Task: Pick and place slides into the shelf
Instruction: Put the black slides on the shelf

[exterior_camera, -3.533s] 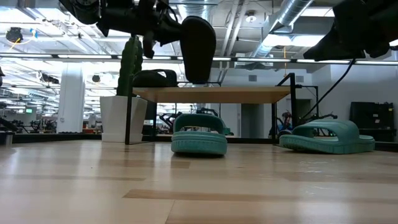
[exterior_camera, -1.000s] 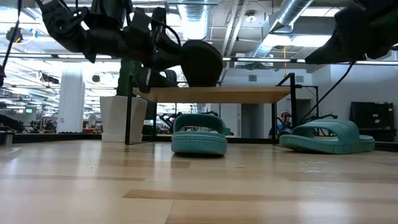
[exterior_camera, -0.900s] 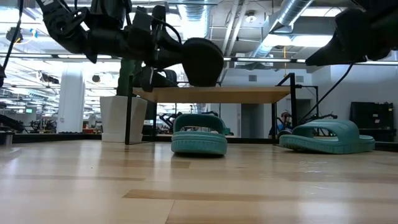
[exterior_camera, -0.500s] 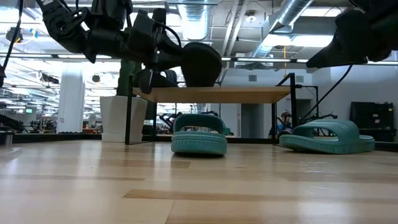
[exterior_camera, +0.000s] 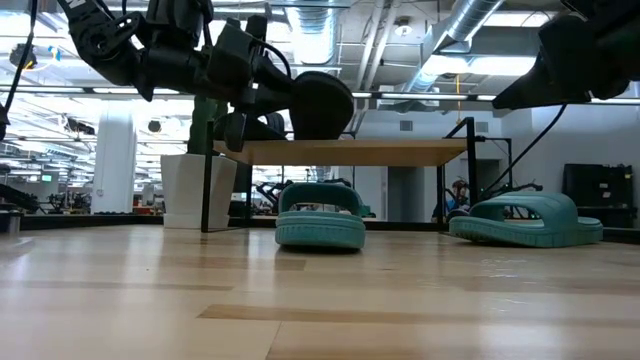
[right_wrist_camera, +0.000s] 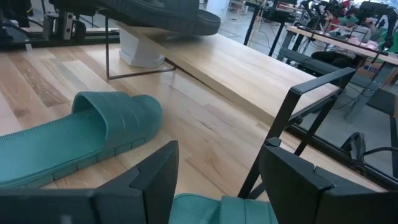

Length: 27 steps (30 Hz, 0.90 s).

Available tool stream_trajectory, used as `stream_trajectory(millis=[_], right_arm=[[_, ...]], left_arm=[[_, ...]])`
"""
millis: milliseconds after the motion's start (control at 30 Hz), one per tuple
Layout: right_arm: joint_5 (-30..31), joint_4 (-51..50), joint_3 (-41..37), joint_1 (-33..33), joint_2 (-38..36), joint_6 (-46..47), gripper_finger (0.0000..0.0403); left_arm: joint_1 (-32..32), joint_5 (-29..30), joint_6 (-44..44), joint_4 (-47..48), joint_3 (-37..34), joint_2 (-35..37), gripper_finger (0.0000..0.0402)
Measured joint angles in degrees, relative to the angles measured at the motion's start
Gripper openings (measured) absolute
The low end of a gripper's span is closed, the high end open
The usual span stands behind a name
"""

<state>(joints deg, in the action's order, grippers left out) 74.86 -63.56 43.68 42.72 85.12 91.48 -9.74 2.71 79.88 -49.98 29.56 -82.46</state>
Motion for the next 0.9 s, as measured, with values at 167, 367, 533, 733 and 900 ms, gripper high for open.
stream_trajectory(millis=[167, 367, 533, 733, 900], right_arm=[[0.0, 0.0, 0.0, 0.0, 0.0, 0.0, 0.0209], [0.0, 0.0, 0.0, 0.0, 0.0, 0.0, 0.0209], [0.0, 0.0, 0.0, 0.0, 0.0, 0.0, 0.0209], [0.0, 0.2, 0.0, 0.0, 0.0, 0.0, 0.0209], [0.0, 0.2, 0.0, 0.0, 0.0, 0.0, 0.0209]], left_arm=[[0.0, 0.2, -0.2, 0.3, 0.0, 0.0, 0.0054], [-0.2, 0.2, -2.9, 0.3, 0.0, 0.0, 0.0075], [-1.0, 0.5, -4.3, 0.3, 0.0, 0.0, 0.0104], [-1.7, 0.2, -7.5, 0.3, 0.0, 0.0, 0.0151], [-1.7, 0.2, -8.7, 0.3, 0.0, 0.0, 0.019]])
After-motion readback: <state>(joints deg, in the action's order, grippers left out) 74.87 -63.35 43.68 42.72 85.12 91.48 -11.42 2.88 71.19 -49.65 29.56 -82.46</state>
